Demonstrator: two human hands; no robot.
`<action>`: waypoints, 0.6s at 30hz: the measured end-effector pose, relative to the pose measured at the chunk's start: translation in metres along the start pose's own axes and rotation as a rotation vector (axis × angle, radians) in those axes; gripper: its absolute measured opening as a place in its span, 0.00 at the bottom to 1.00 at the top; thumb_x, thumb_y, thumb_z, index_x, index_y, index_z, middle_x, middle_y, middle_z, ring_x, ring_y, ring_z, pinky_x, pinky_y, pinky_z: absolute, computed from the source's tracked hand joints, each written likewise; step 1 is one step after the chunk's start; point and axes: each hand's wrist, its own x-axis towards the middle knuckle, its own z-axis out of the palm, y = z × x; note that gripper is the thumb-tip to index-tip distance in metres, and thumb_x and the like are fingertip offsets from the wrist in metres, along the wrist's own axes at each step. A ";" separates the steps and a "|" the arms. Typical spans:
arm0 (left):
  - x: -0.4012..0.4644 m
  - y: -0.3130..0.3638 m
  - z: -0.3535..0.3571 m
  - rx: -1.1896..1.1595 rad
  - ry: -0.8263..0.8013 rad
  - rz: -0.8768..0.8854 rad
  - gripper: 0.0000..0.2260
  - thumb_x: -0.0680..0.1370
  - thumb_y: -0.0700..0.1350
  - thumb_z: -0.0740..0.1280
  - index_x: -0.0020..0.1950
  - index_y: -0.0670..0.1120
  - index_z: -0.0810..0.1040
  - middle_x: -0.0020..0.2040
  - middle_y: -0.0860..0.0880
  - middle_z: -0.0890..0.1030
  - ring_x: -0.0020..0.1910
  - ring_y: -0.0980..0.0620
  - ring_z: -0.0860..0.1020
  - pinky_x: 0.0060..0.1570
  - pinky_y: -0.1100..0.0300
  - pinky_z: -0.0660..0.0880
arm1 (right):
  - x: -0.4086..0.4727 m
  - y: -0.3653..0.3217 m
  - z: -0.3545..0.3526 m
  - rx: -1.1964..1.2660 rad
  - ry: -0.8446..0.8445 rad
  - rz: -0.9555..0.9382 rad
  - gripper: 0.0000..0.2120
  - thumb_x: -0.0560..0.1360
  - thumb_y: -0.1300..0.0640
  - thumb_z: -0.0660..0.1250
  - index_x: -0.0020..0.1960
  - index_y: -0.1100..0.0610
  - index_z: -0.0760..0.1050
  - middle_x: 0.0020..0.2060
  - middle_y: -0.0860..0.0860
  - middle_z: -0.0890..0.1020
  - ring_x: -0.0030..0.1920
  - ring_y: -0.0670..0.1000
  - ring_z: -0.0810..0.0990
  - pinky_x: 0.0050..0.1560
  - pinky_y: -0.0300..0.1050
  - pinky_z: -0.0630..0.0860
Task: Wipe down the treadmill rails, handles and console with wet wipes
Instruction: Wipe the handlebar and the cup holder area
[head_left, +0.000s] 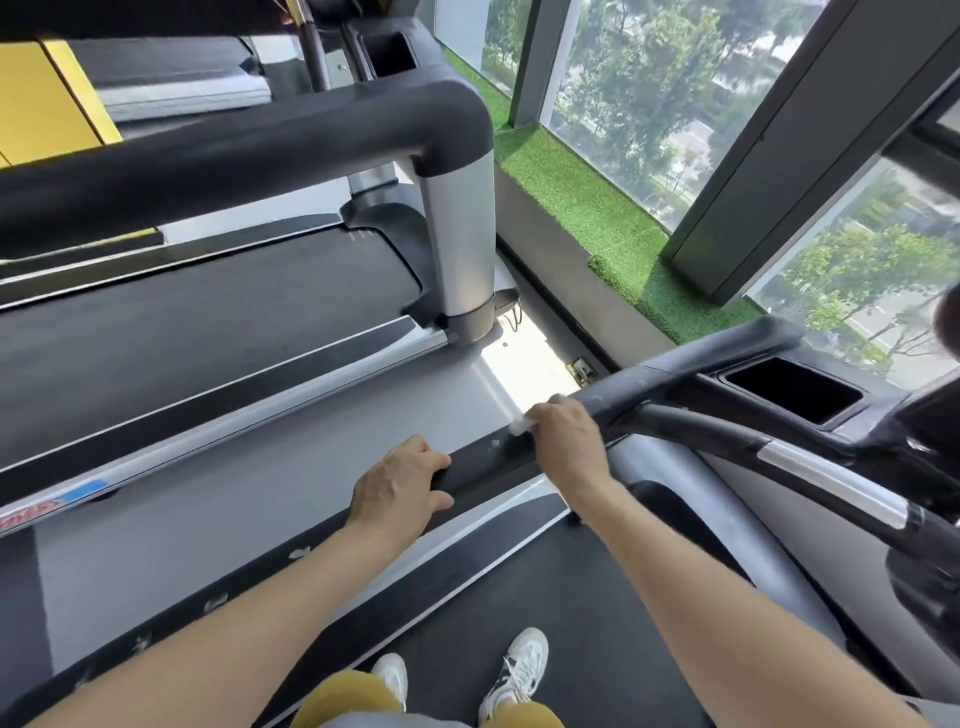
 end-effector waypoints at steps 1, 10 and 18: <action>0.000 0.000 0.001 0.000 0.001 -0.001 0.18 0.76 0.50 0.69 0.66 0.53 0.74 0.55 0.54 0.73 0.53 0.52 0.73 0.46 0.60 0.66 | 0.009 0.010 -0.004 -0.015 0.043 0.071 0.15 0.77 0.69 0.57 0.56 0.61 0.79 0.50 0.57 0.76 0.56 0.58 0.73 0.52 0.48 0.72; 0.002 0.002 -0.001 -0.002 -0.002 0.001 0.17 0.76 0.49 0.69 0.64 0.52 0.75 0.53 0.52 0.73 0.52 0.50 0.74 0.46 0.59 0.67 | -0.015 -0.044 0.014 0.004 -0.089 -0.122 0.14 0.78 0.65 0.59 0.60 0.59 0.77 0.54 0.55 0.76 0.57 0.56 0.73 0.55 0.45 0.71; 0.004 0.002 -0.002 0.009 -0.006 -0.003 0.17 0.75 0.49 0.69 0.65 0.52 0.75 0.54 0.52 0.73 0.54 0.49 0.74 0.48 0.58 0.68 | -0.018 -0.054 0.011 -0.032 -0.109 -0.084 0.14 0.78 0.65 0.57 0.59 0.61 0.77 0.54 0.57 0.76 0.57 0.58 0.73 0.55 0.47 0.72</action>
